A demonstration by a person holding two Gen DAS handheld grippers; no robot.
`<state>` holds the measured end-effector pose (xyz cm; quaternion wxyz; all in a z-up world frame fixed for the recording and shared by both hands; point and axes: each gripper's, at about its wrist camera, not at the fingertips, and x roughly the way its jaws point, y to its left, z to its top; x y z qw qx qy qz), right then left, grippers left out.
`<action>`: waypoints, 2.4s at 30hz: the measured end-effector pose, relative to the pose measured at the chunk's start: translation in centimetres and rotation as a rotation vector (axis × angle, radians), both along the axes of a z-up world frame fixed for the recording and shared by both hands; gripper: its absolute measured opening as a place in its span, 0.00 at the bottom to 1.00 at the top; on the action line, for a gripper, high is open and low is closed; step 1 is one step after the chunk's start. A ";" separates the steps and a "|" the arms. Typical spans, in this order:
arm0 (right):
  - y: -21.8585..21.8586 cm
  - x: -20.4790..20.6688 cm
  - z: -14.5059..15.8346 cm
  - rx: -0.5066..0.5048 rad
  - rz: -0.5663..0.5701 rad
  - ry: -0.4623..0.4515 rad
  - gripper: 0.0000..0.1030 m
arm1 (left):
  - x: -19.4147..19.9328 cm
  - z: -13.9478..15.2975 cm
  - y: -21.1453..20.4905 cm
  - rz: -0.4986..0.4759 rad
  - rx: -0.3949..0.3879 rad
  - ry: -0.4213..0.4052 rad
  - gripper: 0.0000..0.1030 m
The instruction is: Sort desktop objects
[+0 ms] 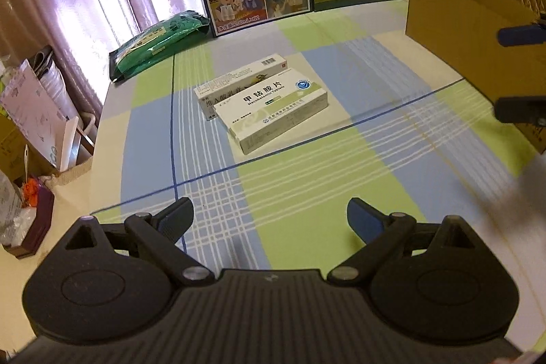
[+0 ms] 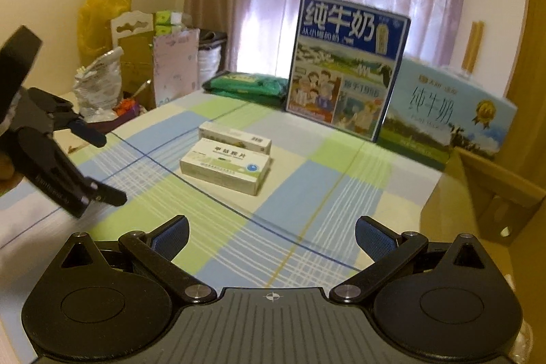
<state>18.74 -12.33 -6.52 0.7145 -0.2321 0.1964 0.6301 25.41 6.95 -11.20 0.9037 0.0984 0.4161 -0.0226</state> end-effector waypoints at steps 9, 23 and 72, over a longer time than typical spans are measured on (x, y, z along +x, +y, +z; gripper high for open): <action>7.1 2.9 -2.9 -0.041 -0.079 0.154 0.98 | 2.6 -2.1 0.0 -0.131 0.003 -0.064 0.93; 11.1 5.9 -5.8 -0.039 -0.121 0.150 0.98 | 8.6 -4.9 1.9 -0.153 -0.087 -0.059 0.94; 10.9 7.9 -7.2 -0.127 -0.122 0.144 0.98 | 14.6 -4.9 -1.7 -0.212 -0.011 0.088 0.76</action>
